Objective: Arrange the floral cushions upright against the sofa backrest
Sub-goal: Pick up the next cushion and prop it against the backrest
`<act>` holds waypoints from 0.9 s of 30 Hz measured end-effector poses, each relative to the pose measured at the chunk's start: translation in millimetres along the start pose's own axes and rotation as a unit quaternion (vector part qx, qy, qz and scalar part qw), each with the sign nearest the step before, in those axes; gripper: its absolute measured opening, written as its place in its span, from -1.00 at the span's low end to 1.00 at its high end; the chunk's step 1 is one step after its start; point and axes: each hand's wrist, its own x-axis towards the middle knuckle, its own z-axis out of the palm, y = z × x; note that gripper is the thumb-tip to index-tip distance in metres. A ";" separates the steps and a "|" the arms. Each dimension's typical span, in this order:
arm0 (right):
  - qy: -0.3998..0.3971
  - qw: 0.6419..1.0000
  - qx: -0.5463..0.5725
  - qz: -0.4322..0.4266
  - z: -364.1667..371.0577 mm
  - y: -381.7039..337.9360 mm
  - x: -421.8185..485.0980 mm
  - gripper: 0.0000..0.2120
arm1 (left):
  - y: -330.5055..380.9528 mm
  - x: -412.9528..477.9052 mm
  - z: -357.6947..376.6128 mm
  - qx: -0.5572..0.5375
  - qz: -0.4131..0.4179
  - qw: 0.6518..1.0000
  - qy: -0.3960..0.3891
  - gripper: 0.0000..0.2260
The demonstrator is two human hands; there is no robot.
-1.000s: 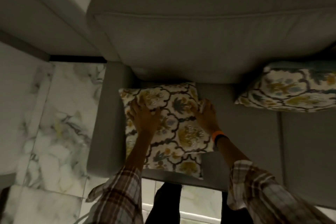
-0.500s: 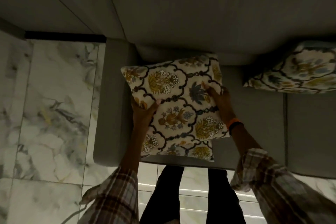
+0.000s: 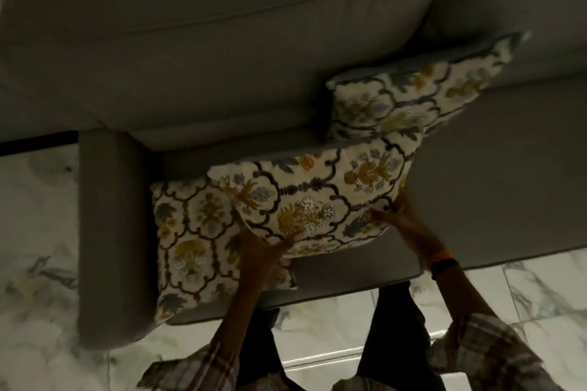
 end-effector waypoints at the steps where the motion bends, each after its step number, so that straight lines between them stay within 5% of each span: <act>1: 0.007 1.000 0.004 0.005 -31.7 7.6 0.6 0.09 | -3.1 -3.0 31.7 0.003 -0.009 1.000 -0.006 0.15; 3: 0.023 1.000 0.014 0.000 -99.4 17.7 3.5 0.05 | 4.8 -11.1 99.7 0.029 -0.018 0.999 -0.030 0.13; 6: 0.050 0.999 0.016 0.002 -211.4 29.4 10.8 -0.06 | 17.4 -18.7 204.3 0.049 0.006 0.995 -0.085 -0.19; 9: 0.087 0.996 0.001 0.002 -336.7 21.9 18.6 0.01 | 43.4 -11.4 322.8 0.070 0.035 0.987 -0.138 -0.30; 18: 0.174 0.985 -0.004 -0.002 -621.7 -30.5 99.9 -0.10 | 145.3 71.2 604.6 0.072 0.144 0.967 -0.199 -0.22; 27: 0.229 0.969 0.013 -0.089 -771.7 -77.4 211.2 -0.08 | 202.4 169.5 763.4 0.061 0.219 0.956 -0.187 -0.19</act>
